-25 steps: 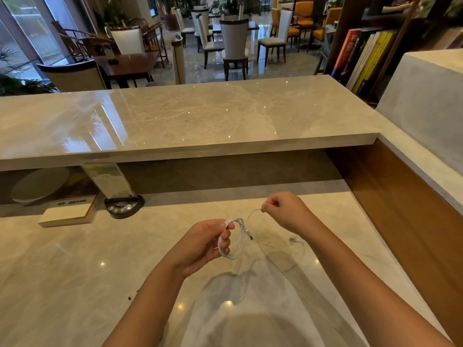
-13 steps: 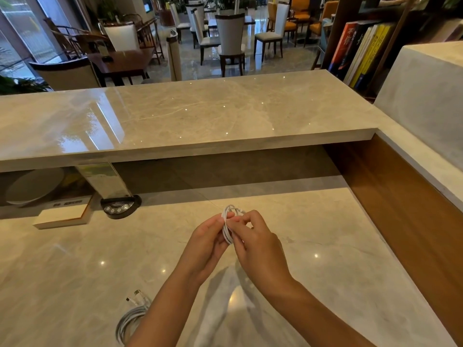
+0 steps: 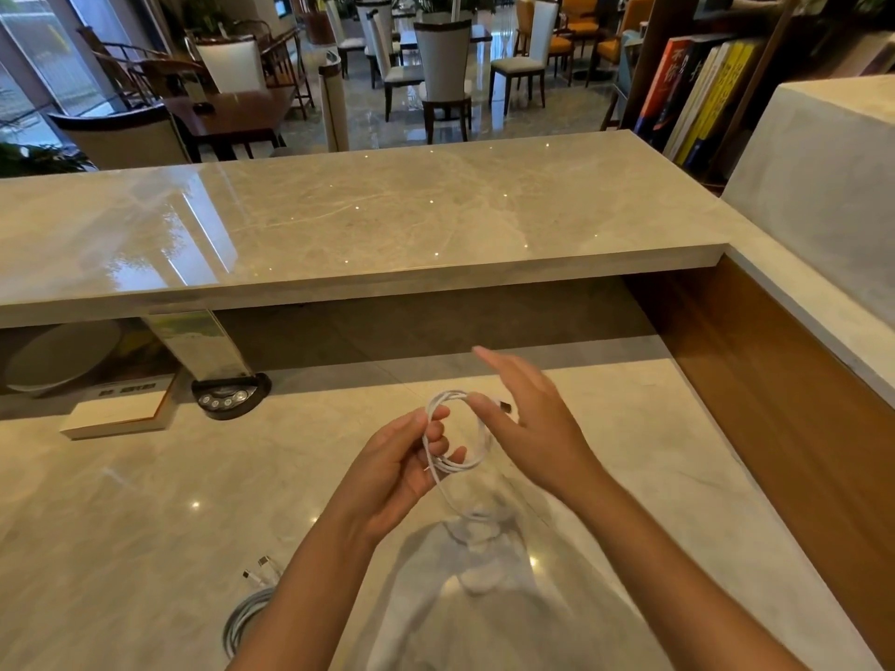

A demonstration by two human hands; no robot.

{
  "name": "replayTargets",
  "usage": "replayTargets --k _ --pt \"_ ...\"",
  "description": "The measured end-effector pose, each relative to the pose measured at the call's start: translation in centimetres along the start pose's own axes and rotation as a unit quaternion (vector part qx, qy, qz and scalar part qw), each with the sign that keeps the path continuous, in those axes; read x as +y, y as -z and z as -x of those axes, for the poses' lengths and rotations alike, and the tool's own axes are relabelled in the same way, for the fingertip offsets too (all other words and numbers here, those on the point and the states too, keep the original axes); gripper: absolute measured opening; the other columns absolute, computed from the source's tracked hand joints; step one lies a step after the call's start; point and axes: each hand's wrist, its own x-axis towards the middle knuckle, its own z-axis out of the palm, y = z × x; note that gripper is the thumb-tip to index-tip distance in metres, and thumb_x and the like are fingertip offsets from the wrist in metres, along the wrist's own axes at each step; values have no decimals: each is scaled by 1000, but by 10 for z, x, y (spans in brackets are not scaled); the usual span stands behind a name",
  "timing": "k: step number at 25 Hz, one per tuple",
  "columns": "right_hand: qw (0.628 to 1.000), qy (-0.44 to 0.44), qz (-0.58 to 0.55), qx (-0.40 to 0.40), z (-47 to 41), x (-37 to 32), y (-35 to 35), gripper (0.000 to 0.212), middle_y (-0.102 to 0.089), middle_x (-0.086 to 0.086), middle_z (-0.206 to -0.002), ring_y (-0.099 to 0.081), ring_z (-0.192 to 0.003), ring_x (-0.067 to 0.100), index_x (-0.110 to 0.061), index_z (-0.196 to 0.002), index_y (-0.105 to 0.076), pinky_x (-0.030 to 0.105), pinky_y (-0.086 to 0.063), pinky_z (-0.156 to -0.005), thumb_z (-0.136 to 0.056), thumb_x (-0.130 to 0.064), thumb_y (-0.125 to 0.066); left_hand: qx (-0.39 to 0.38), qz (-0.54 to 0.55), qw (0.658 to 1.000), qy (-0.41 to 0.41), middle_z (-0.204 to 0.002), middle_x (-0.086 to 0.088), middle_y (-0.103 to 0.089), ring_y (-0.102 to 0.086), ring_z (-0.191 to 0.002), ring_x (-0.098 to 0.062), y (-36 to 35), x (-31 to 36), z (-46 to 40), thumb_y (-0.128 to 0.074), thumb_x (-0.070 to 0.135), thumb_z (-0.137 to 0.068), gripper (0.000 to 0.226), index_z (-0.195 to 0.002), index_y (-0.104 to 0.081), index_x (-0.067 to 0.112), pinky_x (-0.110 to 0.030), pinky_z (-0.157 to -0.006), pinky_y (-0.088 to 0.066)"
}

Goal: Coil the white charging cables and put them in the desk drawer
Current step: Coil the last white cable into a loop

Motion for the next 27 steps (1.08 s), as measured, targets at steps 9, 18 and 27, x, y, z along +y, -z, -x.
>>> replayTargets --k 9,18,27 --pt "897 -113 -264 -336 -23 15 62 27 -60 8 -75 -61 -74 18 -7 -112 -66 29 -55 -76 -94 -6 -46 -119 -140 982 45 -65 -3 -54 -56 -63 -12 -3 -3 4 -44 15 -92 20 -83 -59 6 -29 -80 -53" --pt "879 -201 -364 -235 -30 23 46 22 -70 4 -79 -65 -71 13 -6 -106 -67 24 -56 -67 -89 -3 -53 -66 -67 995 -16 -63 -3 -54 -54 -57 -10 -7 -17 -8 -39 1 -94 21 -91 -60 2 -24 -73 -54" --pt "718 -407 -515 -232 35 31 -15 53 -71 18 -81 -66 -57 19 2 -86 -71 25 -51 -52 -91 -42 -42 16 155 983 -97 -63 -3 -55 -57 -56 -8 -9 -8 -26 -34 3 -98 26 -94 -60 4 -24 -70 -56"
